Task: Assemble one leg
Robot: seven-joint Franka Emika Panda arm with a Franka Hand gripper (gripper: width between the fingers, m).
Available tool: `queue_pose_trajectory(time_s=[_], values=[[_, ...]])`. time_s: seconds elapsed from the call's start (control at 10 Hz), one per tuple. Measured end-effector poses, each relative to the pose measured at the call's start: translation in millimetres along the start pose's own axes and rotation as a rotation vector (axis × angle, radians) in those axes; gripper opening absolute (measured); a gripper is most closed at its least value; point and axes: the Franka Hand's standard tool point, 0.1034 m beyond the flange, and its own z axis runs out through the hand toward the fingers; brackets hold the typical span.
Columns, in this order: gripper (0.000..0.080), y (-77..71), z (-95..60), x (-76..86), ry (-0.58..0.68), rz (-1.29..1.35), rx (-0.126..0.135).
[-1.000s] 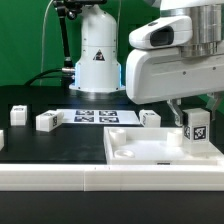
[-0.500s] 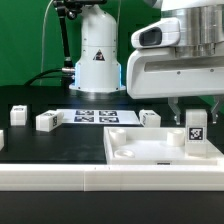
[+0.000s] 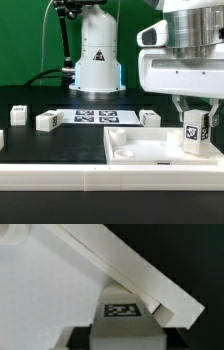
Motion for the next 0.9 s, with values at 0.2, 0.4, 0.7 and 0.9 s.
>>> queue_pose_trajectory(time_s=[0.2, 0.4, 0.7, 0.9], values=[[0.0295, 0.1, -0.1, 0.8, -0.007, 0.052, 0.005], [0.0478, 0.0, 0.4, 0.3, -0.007, -0.017, 0.005], [0.0638, -0.8, 0.9, 0.9, -0.01, -0.27, -0.006], [0.0646, -2.3, 1.6, 0.0, -0.017, -0.477, -0.013]])
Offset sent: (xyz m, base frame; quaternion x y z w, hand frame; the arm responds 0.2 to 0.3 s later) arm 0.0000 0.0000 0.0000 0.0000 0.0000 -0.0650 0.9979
